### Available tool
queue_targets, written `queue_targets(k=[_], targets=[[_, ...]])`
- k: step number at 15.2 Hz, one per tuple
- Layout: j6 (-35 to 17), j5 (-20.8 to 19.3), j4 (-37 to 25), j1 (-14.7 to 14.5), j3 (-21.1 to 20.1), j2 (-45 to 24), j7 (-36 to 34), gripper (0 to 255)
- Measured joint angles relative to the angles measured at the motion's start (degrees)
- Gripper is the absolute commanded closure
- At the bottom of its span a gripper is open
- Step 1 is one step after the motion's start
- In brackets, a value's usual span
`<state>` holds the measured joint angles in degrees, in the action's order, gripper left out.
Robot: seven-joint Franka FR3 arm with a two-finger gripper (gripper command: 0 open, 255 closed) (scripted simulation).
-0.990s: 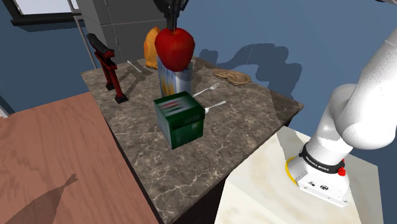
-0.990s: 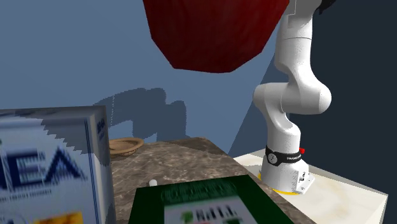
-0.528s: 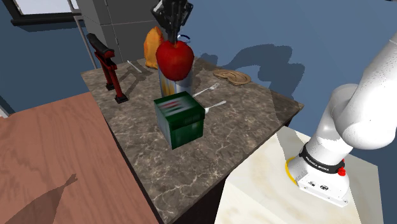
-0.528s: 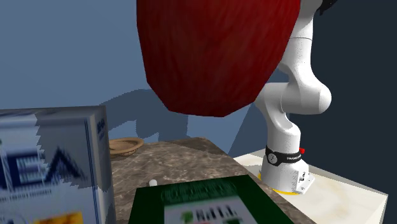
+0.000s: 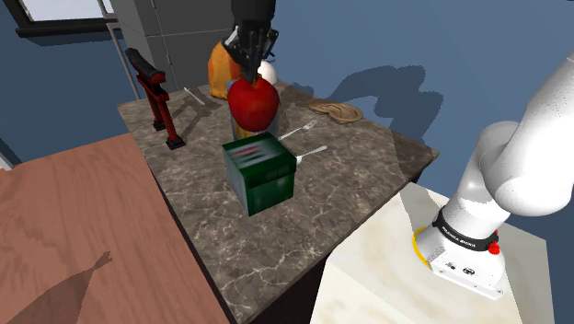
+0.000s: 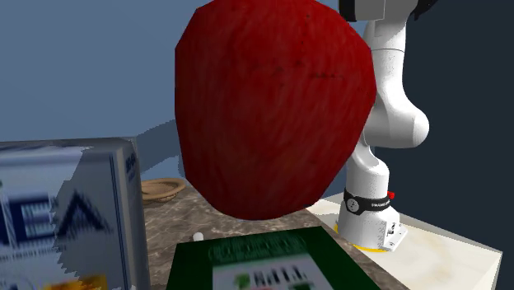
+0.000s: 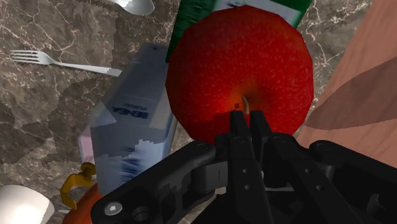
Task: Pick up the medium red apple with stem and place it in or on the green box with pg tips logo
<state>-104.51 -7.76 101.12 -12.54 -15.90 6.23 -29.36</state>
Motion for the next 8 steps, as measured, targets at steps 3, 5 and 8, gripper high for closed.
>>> queue_targets(k=[3, 5, 8], targets=[[-2.3, 0.0, 2.6, 0.0, 0.0, 0.3, -0.3, 255], [-3.8, 0.0, 4.3, 0.0, 0.0, 0.5, -0.5, 255], [-6.2, -0.1, 6.8, 0.0, 0.0, 0.6, -0.8, 255]])
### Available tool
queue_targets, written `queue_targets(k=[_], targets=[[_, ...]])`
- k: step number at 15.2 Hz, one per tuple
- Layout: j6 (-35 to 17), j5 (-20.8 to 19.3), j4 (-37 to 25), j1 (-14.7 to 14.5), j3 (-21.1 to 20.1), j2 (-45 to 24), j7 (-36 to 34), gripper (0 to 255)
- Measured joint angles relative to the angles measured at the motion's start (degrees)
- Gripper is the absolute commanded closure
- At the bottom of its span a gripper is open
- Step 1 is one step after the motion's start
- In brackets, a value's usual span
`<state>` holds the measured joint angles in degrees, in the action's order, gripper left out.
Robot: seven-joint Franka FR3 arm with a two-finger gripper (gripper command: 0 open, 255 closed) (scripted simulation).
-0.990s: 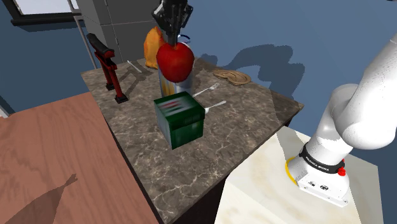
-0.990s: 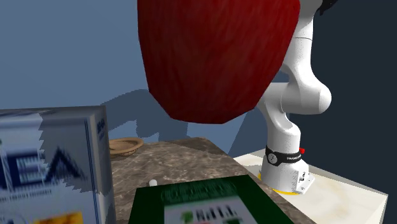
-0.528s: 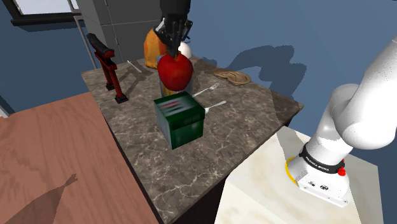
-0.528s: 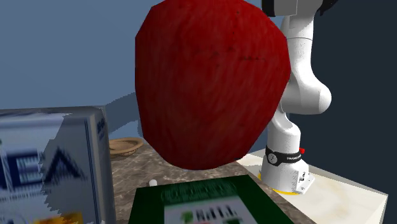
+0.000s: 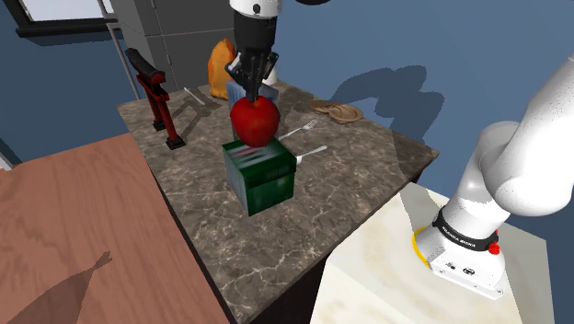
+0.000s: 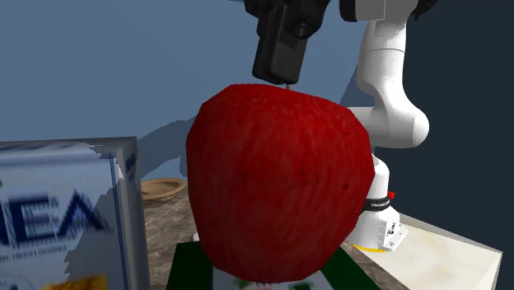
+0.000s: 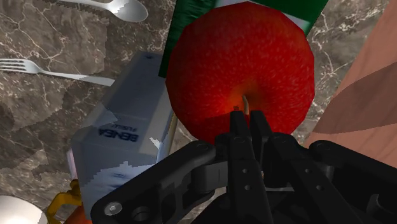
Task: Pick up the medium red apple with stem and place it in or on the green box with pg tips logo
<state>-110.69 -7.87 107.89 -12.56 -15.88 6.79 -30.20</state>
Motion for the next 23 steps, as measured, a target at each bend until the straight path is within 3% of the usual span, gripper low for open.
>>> queue_targets(k=[9, 10, 16, 23], targets=[[-2.6, -0.1, 2.6, 0.0, 0.0, 0.0, -0.3, 255], [-2.7, -0.1, 2.6, 0.0, 0.0, 0.0, -0.3, 0], [-2.7, -0.1, 2.6, 0.0, 0.0, 0.0, -0.3, 0], [4.2, 0.4, -3.1, -0.3, -0.3, 1.1, 0.0, 0]])
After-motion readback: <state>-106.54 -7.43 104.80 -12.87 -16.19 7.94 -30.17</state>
